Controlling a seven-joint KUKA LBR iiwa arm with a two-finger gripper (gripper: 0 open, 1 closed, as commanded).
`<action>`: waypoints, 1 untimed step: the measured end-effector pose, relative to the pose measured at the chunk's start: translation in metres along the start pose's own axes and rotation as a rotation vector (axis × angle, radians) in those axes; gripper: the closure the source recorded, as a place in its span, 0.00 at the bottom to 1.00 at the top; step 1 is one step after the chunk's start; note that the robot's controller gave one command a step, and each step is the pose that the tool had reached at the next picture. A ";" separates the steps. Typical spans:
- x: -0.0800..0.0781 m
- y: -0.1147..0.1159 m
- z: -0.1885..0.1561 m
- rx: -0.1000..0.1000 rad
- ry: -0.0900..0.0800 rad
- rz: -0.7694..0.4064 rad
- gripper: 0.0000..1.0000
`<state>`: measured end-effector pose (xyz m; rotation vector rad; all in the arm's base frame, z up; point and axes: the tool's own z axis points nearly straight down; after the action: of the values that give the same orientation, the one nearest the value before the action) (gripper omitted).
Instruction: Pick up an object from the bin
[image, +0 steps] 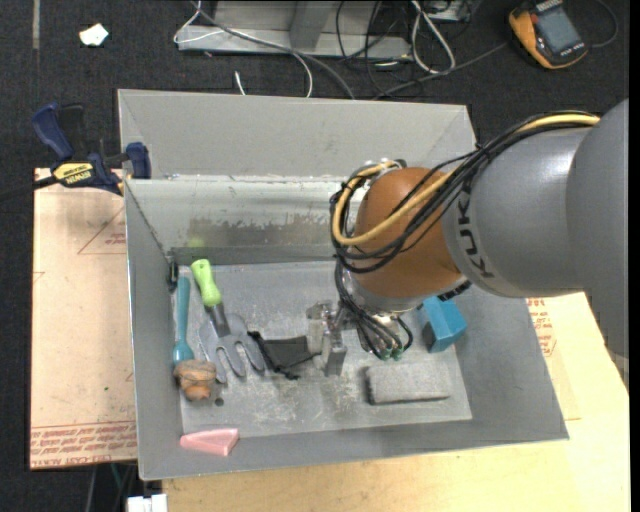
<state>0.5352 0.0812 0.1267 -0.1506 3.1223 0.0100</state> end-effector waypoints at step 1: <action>0.001 0.000 -0.010 0.000 0.004 0.001 1.00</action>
Offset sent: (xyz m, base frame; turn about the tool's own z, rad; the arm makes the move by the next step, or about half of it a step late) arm -0.0011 0.0000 0.0257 0.0004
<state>0.5343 0.0812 0.1364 -0.1499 3.1259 0.0098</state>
